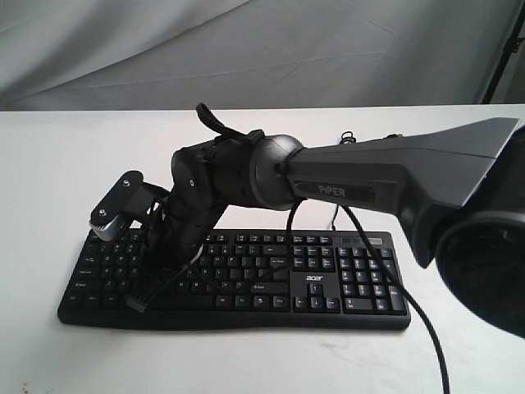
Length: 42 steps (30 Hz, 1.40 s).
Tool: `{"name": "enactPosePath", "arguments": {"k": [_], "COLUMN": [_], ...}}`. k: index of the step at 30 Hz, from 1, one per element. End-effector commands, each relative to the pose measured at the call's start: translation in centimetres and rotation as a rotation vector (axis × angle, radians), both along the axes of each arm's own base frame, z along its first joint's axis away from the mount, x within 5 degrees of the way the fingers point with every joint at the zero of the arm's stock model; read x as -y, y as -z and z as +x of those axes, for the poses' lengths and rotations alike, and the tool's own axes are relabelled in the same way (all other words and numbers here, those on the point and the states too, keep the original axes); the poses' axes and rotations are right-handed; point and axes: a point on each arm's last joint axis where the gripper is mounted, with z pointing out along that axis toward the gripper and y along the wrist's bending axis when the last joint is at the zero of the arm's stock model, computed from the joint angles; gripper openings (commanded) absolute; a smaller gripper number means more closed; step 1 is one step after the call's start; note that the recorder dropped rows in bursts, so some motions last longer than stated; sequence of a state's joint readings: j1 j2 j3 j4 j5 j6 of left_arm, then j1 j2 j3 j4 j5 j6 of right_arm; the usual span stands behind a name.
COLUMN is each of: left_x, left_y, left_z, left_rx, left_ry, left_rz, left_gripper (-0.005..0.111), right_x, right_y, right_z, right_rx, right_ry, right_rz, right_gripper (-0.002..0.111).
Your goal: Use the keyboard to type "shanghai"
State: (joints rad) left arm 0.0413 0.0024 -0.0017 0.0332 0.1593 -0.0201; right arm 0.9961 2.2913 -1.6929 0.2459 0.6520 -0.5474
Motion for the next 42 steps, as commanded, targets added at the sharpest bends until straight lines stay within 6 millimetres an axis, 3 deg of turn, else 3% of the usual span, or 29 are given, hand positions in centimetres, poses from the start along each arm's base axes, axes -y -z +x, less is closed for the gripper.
{"name": "enactPosePath", "arguments": {"k": [1, 28, 35, 42], "left_x": [0.0, 0.0, 0.0, 0.0], "left_y": [0.0, 0.0, 0.0, 0.0], "left_z": [0.0, 0.0, 0.0, 0.0], "left_rx": [0.006, 0.006, 0.006, 0.006], "left_ry": [0.007, 0.007, 0.007, 0.007], "left_rz": [-0.004, -0.004, -0.004, -0.004], "left_gripper": [0.0, 0.0, 0.0, 0.0], "right_x": [0.0, 0.2, 0.3, 0.7], "right_y": [0.1, 0.5, -2.4, -2.5], "right_z": [0.1, 0.2, 0.2, 0.2], "right_rx": [0.02, 0.018, 0.058, 0.055], "right_ry": [-0.004, 0.02, 0.015, 0.013], "right_rz": [-0.006, -0.036, 0.008, -0.031], "right_gripper": [0.0, 0.0, 0.0, 0.0]}}
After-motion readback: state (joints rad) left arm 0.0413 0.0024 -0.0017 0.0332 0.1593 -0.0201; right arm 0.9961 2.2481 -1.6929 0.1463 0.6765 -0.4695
